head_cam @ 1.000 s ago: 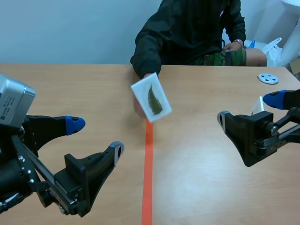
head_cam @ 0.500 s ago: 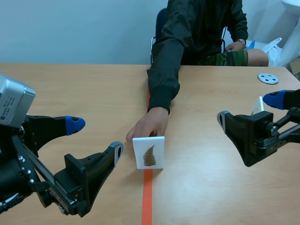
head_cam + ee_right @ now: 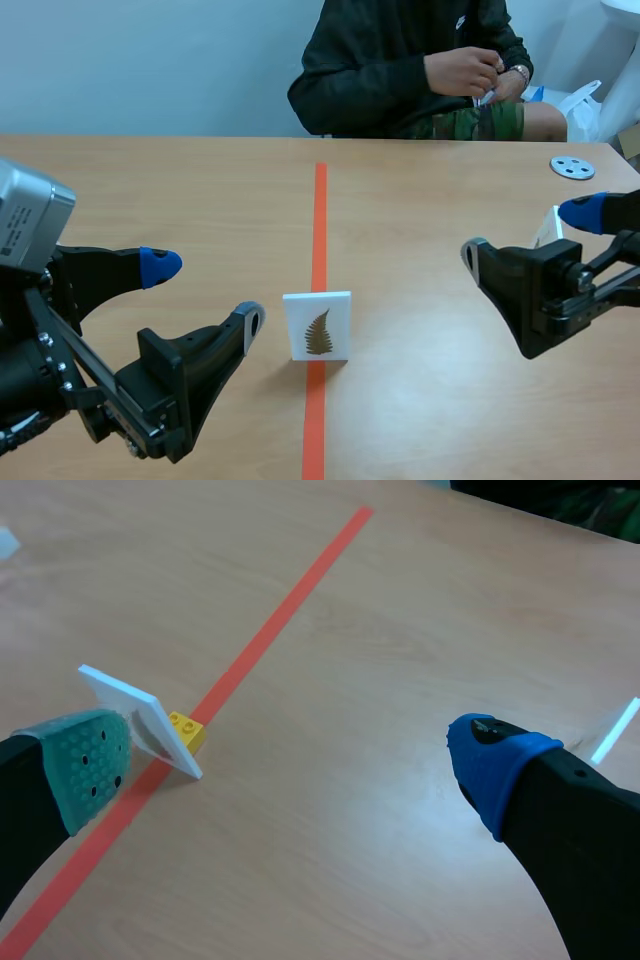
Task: Sort the leaf by its shape. The table is split by an orange tape line. A compound leaf with several leaflets goes to the left side, a simple leaf with one blade goes to the right side. Return to the home posture when a red brick is placed on the table.
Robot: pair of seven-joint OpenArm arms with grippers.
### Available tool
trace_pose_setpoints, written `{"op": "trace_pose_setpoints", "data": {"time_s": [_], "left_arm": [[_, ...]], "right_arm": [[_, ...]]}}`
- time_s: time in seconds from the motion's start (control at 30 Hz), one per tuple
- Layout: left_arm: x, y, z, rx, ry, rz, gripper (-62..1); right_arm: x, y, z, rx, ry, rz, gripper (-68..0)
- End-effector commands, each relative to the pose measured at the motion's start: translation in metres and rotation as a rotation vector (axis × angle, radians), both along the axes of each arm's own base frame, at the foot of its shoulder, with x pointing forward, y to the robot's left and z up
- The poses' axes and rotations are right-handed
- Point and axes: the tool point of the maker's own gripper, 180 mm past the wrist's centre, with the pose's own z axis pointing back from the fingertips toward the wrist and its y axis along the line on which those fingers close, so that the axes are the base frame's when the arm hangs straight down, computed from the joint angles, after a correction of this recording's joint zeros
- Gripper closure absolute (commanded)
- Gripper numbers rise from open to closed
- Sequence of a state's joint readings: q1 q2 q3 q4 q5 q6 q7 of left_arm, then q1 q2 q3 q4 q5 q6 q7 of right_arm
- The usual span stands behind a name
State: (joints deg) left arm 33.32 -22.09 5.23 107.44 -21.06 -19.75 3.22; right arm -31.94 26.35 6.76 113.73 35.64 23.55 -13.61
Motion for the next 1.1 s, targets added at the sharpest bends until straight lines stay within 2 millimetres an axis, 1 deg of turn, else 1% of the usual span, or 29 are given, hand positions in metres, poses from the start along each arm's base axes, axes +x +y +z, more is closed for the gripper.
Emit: {"op": "trace_pose_setpoints", "data": {"time_s": [0.0, 0.1, 0.23, 0.43, 0.63, 0.8, 1.07], "left_arm": [[0.002, 0.000, 0.006, -0.016, -0.018, 0.002, -57.2], [0.002, 0.000, 0.006, -0.016, -0.018, 0.002, -57.2], [0.002, 0.000, 0.006, -0.017, -0.019, 0.003, -57.2], [0.003, 0.002, 0.006, -0.013, -0.021, 0.011, -57.2], [0.005, 0.005, 0.005, -0.008, -0.021, 0.030, -57.2], [0.006, 0.005, 0.006, -0.007, -0.022, 0.032, -57.2], [0.013, 0.019, 0.011, 0.007, -0.055, 0.066, -57.2]], "right_arm": [[0.003, 0.002, 0.008, 0.014, -0.028, 0.011, -67.9], [0.001, 0.005, 0.006, 0.018, -0.020, 0.022, -67.9], [-0.004, 0.019, 0.001, 0.022, -0.002, 0.078, -67.9], [-0.004, 0.033, -0.008, 0.004, 0.007, 0.146, -67.9], [0.005, 0.046, -0.023, 0.010, 0.025, 0.225, -67.9], [0.008, 0.066, -0.035, 0.049, 0.040, 0.323, -67.9], [0.017, 0.087, -0.061, 0.028, 0.029, 0.413, -67.9]]}}
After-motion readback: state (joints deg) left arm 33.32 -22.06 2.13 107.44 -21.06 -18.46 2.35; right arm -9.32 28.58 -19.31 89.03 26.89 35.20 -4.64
